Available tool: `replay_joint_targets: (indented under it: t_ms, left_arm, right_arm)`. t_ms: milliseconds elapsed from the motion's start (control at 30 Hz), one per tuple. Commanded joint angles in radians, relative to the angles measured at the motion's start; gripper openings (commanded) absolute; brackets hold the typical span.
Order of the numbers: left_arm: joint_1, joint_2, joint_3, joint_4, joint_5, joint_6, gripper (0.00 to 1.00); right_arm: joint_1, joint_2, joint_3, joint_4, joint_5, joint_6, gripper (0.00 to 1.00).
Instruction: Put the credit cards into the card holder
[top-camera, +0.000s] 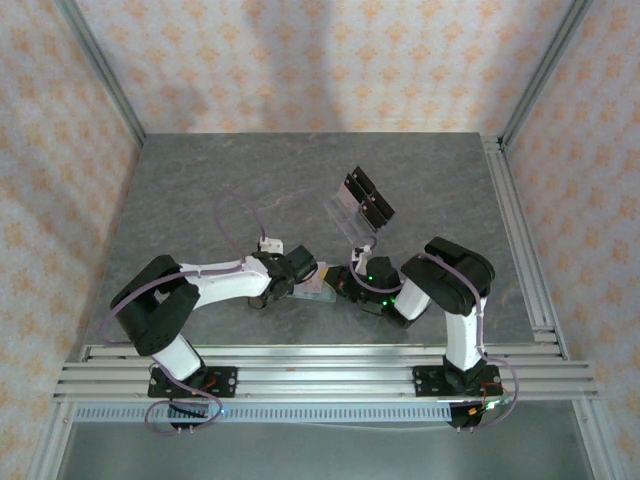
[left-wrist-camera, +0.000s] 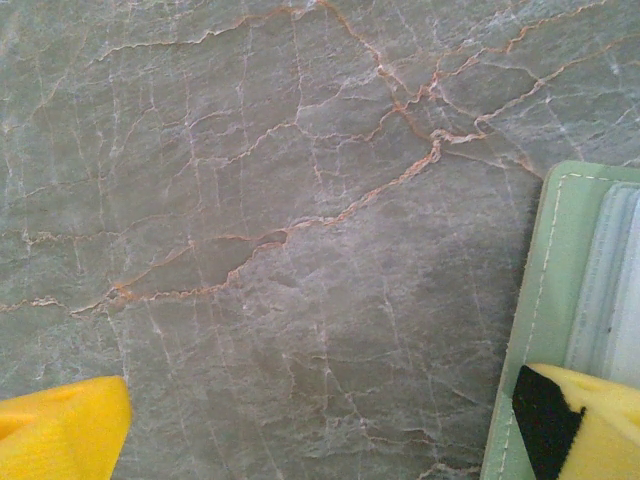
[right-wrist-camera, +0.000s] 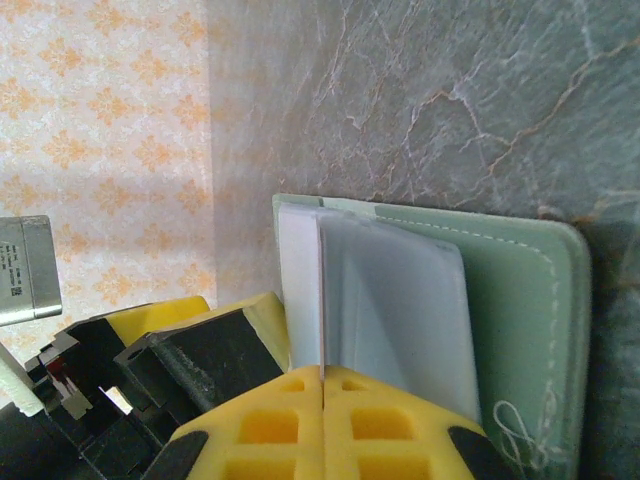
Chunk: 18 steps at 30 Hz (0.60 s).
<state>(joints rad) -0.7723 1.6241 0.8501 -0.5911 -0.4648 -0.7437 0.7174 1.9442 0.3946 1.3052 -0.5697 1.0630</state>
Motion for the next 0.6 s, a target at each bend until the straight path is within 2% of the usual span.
replay_joint_targets:
  t_ms: [0,567]
  left_arm:
    - [-0.006,0.014,-0.002,-0.038,-0.044,-0.022,1.0]
    - [-0.008,0.014,-0.005,-0.034,-0.046,-0.02,1.0]
  right_arm:
    - [0.002,0.011,0.002,0.014,-0.007,-0.003,0.0]
    - [-0.005,0.019,-0.042,0.036,0.006,-0.009,0.0]
